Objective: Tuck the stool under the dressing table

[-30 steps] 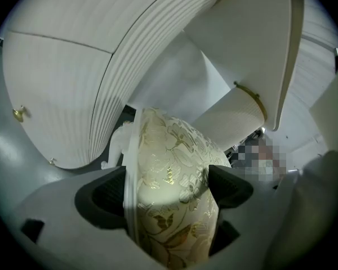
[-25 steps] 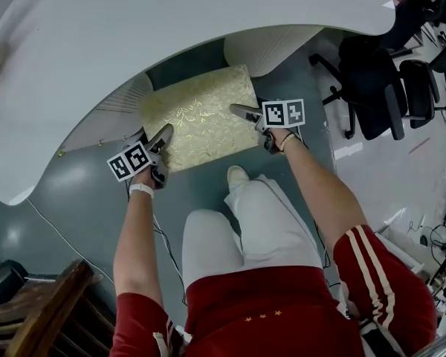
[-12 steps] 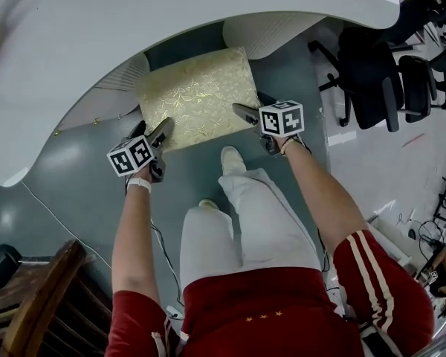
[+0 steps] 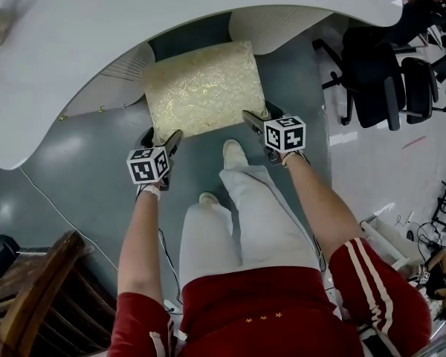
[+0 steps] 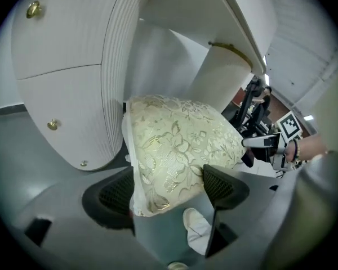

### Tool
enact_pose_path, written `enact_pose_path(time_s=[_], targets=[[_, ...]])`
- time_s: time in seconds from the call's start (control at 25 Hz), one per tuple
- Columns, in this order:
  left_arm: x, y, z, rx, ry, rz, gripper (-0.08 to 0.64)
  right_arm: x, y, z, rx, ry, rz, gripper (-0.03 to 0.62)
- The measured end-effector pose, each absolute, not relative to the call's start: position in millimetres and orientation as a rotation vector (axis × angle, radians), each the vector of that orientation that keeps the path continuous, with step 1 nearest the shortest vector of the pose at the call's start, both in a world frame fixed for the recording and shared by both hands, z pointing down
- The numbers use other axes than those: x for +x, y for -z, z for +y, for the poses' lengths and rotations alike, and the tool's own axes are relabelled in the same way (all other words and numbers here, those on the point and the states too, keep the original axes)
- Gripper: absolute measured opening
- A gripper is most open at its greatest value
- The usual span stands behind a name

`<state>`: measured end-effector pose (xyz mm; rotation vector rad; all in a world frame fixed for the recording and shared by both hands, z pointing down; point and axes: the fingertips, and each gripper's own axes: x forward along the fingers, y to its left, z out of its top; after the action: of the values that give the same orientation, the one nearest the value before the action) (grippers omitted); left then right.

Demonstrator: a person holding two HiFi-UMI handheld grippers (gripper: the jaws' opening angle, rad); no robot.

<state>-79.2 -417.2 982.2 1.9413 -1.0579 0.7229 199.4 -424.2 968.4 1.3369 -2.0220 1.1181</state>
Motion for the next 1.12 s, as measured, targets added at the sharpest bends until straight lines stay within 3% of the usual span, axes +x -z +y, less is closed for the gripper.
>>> enact_pose_path(time_s=[0.2,1.12], targets=[[-75,-985,-420,1.892,-0.714,-1.087,0.342,199,-970,-427,1.367,-1.098,-1.995,0.354],[-80,-984,-548,1.933,-0.681,-1.133,0.342,194,-974,-550,1.403,-1.047,-2.043,0.362]])
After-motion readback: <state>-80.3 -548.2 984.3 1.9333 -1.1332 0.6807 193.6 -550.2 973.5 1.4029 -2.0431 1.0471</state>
